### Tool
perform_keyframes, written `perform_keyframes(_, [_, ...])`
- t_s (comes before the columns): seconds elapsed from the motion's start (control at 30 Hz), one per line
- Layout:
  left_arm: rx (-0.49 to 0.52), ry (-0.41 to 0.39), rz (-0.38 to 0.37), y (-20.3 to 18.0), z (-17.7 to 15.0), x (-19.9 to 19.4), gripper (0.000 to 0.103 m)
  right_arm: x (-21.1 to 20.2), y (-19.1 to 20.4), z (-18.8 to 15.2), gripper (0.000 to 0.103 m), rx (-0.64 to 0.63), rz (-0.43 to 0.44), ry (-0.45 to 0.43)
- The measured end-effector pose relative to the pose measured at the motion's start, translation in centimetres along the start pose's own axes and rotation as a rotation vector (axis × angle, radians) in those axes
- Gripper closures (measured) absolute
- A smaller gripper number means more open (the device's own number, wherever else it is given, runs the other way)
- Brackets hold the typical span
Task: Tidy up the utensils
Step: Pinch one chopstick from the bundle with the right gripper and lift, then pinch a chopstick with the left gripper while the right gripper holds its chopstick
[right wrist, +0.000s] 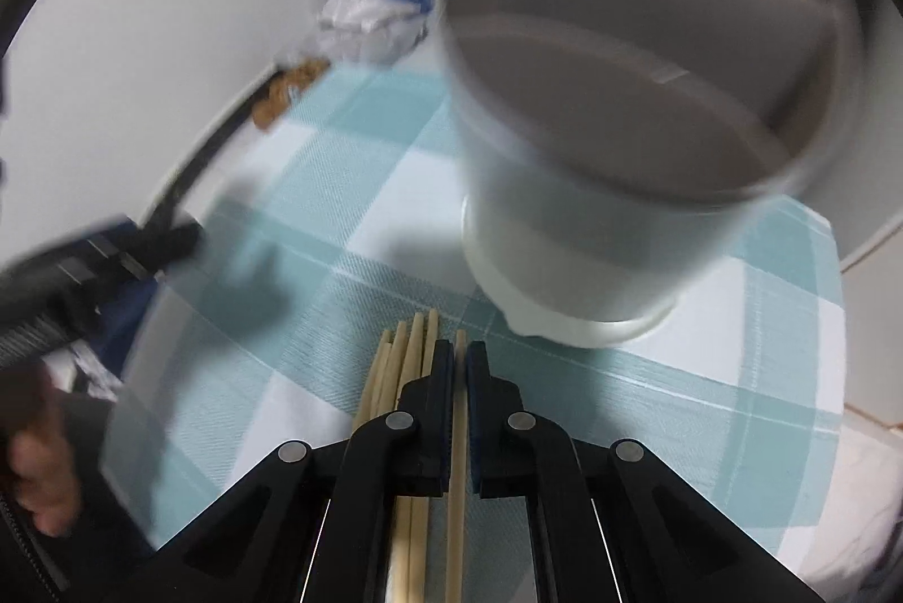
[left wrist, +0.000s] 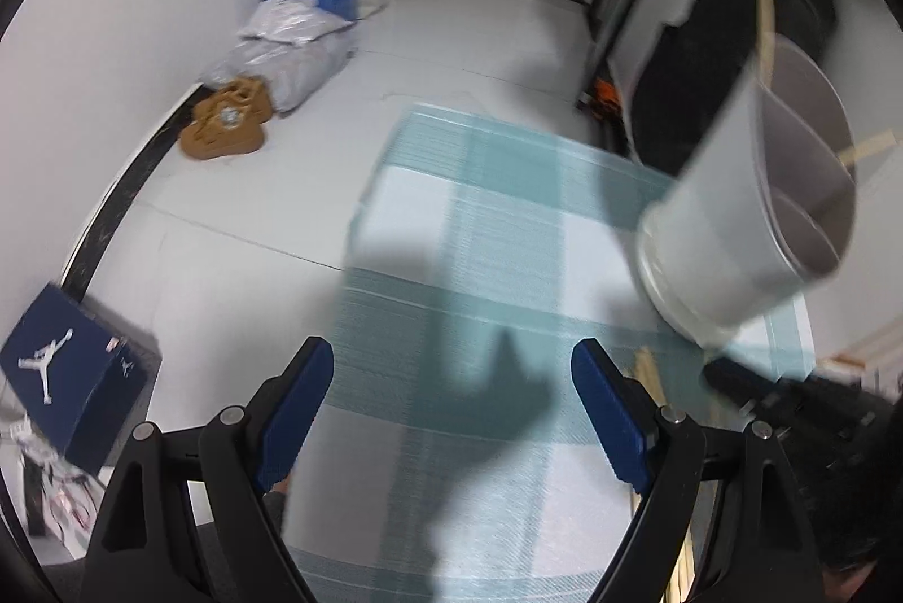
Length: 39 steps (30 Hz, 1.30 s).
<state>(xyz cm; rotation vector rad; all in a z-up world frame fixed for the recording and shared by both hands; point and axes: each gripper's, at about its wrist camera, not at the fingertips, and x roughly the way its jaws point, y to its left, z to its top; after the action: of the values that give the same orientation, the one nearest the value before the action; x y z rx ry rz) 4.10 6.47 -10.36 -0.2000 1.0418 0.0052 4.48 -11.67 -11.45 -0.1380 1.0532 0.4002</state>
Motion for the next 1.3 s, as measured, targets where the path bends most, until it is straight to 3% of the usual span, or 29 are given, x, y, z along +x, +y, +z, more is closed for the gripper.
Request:
perform_keyframes(0.2, [0.135,0.148,-0.103,-3.3,-2.6,1.6,0.02,-5.8,-3.8,-1.2,0.1,0.133,0.067,-0.136])
perform_keyframes(0.3, [0.185,0.199,-0.104,-4.3,-4.1,2.2,0.02,-8.5,-5.8,-2.2,0.1,0.193,0.098,-0.202])
perform_keyframes(0.4, [0.232,0.185,-0.091,-5.0,-4.6,1.7,0.02,-9.4,-6.9,-2.3,0.1,0.237,0.119,-0.264])
perform_keyframes(0.47, [0.212,0.193,-0.106,-5.2,-4.9,1.7,0.02,-9.8,-7.1,-2.6,0.1,0.25,0.116,-0.291])
perform_keyframes(0.63, [0.262,0.169,0.0,-6.5,-5.7,1.8,0.02,-11.0,-8.7,-3.1,0.1,0.293,0.147,-0.303])
perform_keyframes(0.97, [0.221,0.174,0.031,-6.4,-5.8,1.5,0.02,-13.4,-10.4,-4.4,0.1,0.327,0.159,-0.385])
perform_keyframes(1.3, [0.174,0.178,0.056,-5.9,-5.3,2.0,0.02,-13.7,-10.9,-4.6,0.1,0.34,0.167,-0.397])
